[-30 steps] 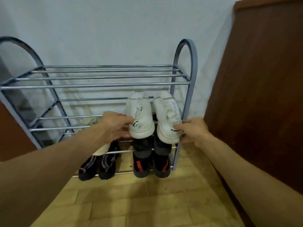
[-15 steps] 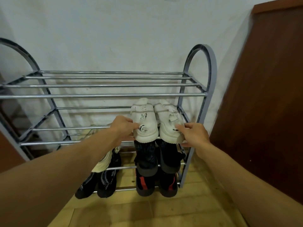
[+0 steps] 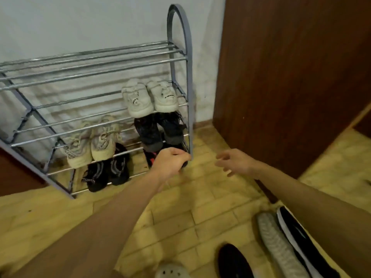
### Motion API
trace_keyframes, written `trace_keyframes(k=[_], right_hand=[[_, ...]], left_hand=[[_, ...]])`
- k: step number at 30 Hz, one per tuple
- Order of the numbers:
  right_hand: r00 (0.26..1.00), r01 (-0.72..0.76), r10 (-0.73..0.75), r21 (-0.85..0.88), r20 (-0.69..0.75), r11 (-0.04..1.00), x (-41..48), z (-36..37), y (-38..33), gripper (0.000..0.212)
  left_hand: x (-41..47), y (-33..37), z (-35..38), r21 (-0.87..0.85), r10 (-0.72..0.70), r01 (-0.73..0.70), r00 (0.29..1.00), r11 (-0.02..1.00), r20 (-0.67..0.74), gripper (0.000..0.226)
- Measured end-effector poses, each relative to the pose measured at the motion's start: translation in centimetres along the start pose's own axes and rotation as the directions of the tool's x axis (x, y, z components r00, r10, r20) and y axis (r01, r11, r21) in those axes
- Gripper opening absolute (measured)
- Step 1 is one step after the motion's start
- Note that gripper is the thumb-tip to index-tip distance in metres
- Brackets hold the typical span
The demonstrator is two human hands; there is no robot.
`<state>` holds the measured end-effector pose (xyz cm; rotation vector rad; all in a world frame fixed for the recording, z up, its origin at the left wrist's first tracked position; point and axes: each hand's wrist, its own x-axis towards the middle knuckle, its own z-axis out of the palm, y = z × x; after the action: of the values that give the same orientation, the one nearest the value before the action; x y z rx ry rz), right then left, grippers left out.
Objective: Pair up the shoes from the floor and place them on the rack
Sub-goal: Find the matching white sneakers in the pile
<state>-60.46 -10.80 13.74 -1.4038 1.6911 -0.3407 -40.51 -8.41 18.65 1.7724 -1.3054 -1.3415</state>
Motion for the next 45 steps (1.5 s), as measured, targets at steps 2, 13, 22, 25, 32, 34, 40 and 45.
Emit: trace_keyframes(k=[2, 13, 22, 25, 32, 34, 40, 45], right_hand=[[0.997, -0.065, 0.066, -0.063, 0.029, 0.996, -2.3, 1.1, 4.7, 0.045], [0.864, -0.35, 0.431, -0.304, 0.261, 0.886, -14.2, 14.2, 25.2, 0.08], [0.87, -0.344, 0.422, -0.301, 0.254, 0.89, -14.6, 16.9, 25.5, 0.072], [0.894, -0.299, 0.364, -0.256, 0.262, 0.919, -14.1, 17.6, 23.7, 0.066], [0.992, -0.12, 0.1, -0.391, -0.073, 0.912, -10.3, 16.7, 19.5, 0.067], [0.997, -0.061, 0.079, -0.432, 0.025, 0.9, -9.2, 16.9, 19.2, 0.058], [0.961, -0.218, 0.268, -0.411, 0.068, 0.885, -8.3, 17.1, 22.6, 0.079], [0.892, -0.396, 0.424, -0.179, 0.156, 0.9, -9.2, 18.8, 24.7, 0.087]], left_hand=[[-2.0, -1.9, 3.1, 0.111, -0.007, -0.007, 0.992, 0.994, 0.126, 0.014], [-9.6, -10.2, 9.8, 0.468, -0.21, -0.021, 0.875, 0.883, 0.436, 0.033], [-8.4, -10.7, 9.2, 0.443, -0.194, -0.029, 0.871, 0.896, 0.451, 0.037], [-7.6, -10.5, 8.8, 0.345, -0.182, 0.039, 0.901, 0.938, 0.394, 0.032], [-7.0, -11.2, 8.5, 0.389, -0.217, 0.074, 0.916, 0.918, 0.337, 0.024], [-6.9, -11.5, 8.1, 0.435, -0.229, 0.064, 0.912, 0.898, 0.34, 0.017], [-5.8, -13.0, 7.6, 0.508, -0.264, 0.063, 0.905, 0.859, 0.334, 0.023], [-5.6, -13.6, 7.5, 0.554, -0.318, 0.083, 0.884, 0.828, 0.342, 0.029]])
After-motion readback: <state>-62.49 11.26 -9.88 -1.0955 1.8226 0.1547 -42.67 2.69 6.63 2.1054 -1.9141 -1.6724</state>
